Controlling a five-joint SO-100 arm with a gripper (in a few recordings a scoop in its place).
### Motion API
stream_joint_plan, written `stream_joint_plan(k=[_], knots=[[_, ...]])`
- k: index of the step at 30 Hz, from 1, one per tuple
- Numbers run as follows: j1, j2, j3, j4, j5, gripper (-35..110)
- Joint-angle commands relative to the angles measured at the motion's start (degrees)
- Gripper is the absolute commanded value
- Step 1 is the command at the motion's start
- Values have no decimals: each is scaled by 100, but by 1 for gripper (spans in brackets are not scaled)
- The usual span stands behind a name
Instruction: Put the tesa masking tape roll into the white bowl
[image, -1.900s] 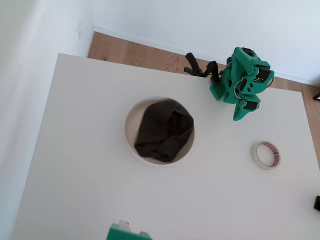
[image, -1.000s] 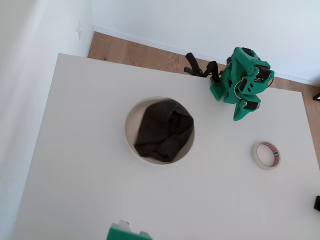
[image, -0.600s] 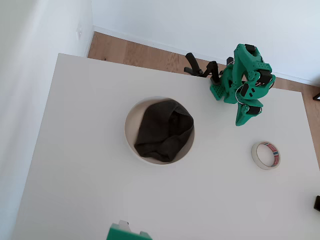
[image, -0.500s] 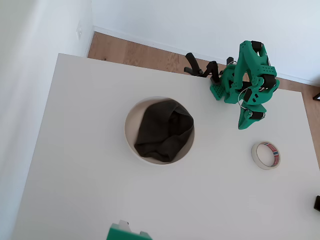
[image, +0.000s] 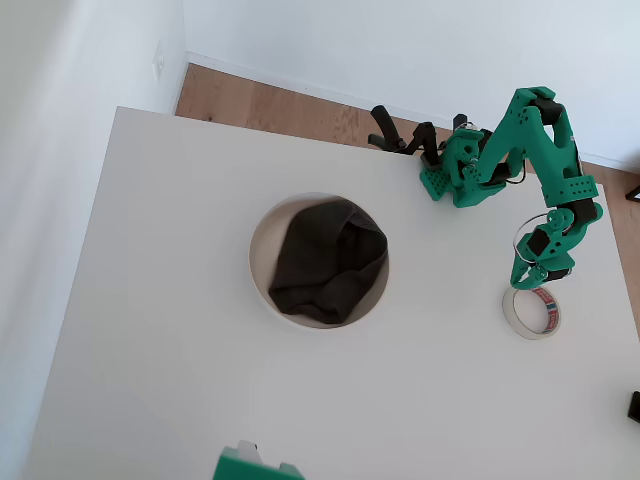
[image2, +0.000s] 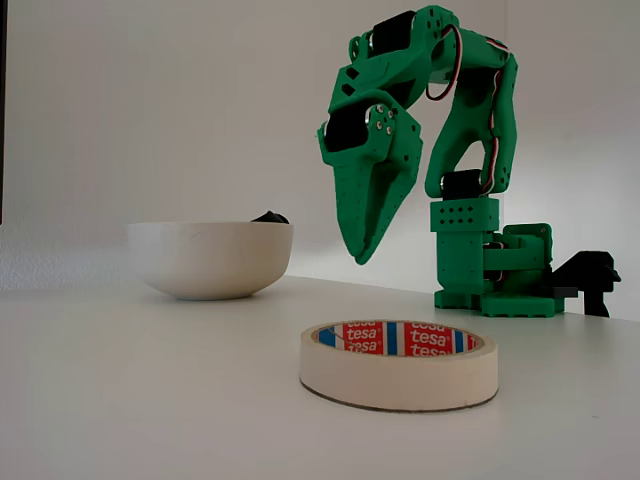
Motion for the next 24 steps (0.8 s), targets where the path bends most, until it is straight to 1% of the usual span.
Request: stream_joint_plan(k=[1,5,8,9,11,12,24], knots=[[-448,-185,-633,-18,185,-8],[-949,-264,-809,-44,352,-8],[-1143,-343,-1125,141,475,-8],[-1178,-387,-1230,237,501,-6],[-1187,-439,-1327,352,668,6],[-1195,-439,-1327,369,703,9],[-1055,-1055,-1318,492,853,12]])
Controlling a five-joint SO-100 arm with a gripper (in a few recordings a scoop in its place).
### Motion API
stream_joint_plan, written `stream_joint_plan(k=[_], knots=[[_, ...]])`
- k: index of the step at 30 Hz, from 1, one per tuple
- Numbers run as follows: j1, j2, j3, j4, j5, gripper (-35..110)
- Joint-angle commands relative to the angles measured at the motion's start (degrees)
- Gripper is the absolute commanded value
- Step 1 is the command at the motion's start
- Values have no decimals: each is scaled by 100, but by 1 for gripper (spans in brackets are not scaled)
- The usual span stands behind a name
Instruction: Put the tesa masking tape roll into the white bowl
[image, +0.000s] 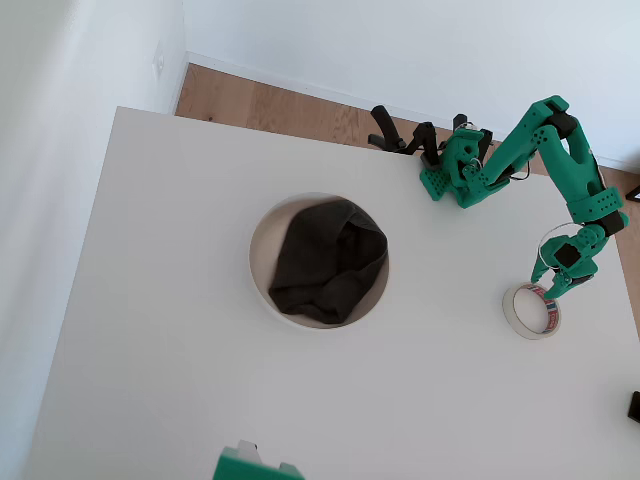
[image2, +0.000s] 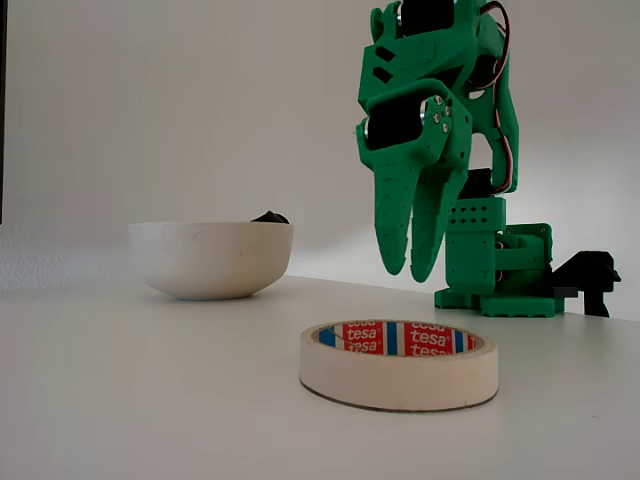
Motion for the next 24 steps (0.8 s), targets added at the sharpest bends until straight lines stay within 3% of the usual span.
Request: stream_joint_plan(k=[1,24], knots=[[70,53,-360,88,97,12],[-44,-334,-360,26,422,13]])
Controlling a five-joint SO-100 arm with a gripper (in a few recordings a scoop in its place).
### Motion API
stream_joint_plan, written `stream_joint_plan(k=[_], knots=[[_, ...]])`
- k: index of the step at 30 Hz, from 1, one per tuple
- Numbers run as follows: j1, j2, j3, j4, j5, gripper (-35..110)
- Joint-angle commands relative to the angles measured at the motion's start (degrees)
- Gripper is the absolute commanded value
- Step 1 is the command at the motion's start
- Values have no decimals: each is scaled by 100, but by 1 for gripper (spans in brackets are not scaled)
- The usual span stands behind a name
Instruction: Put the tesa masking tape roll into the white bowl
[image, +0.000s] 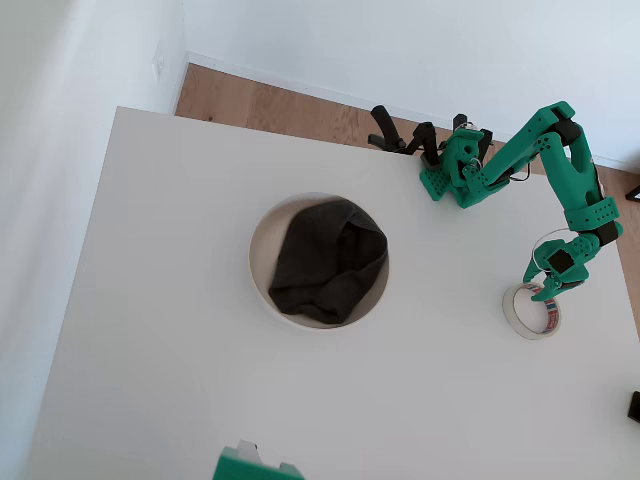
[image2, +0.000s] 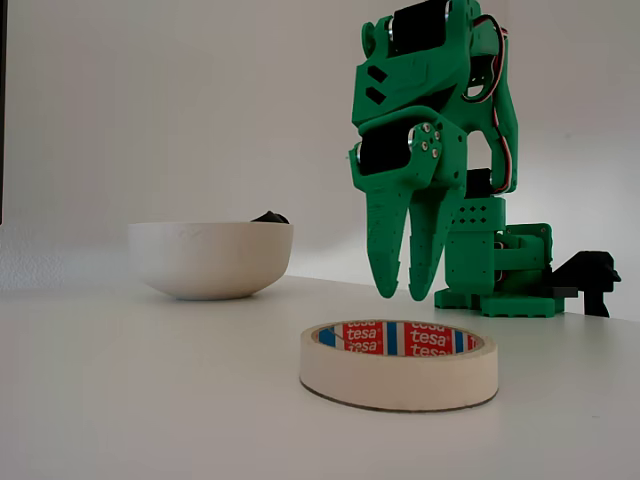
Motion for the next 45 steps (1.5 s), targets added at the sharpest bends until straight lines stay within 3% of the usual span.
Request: stream_joint_plan(k=[1,26,36,41,45], knots=[[-79,70,-316,44,70,13],[53,-70,-316,650,18,10],[105,-149,-325,448,-53,10],[132,-114,-334,360,-79,20],[158,-158,-334,343,-105,16]])
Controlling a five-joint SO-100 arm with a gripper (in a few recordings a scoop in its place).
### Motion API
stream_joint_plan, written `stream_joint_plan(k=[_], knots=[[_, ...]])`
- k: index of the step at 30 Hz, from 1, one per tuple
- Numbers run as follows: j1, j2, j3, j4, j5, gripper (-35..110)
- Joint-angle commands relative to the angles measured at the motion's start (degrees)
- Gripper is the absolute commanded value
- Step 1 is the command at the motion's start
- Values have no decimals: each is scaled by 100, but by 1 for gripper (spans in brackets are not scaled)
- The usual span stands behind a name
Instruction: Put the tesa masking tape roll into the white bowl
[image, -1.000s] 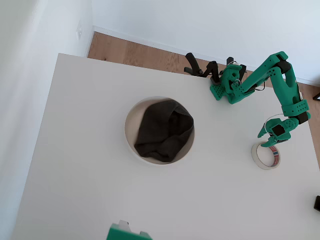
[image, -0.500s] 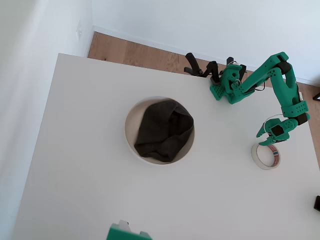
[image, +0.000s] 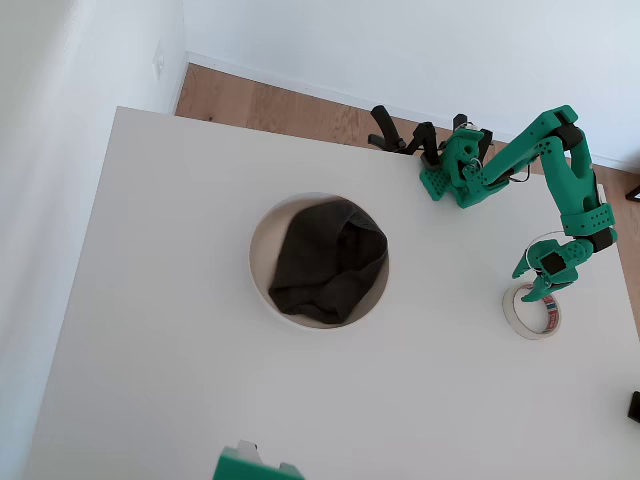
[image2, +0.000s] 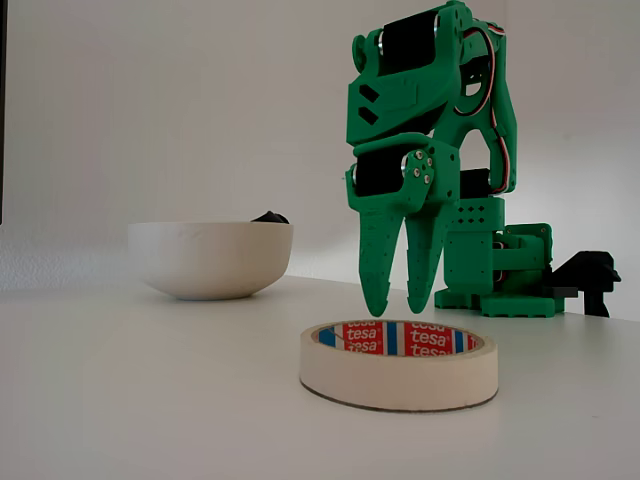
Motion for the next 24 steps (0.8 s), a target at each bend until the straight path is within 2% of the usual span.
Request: stream_joint_plan(k=[1,24], knots=[[-18,141,-334,0,62,16],[-554,-747,-334,-44,290,11]])
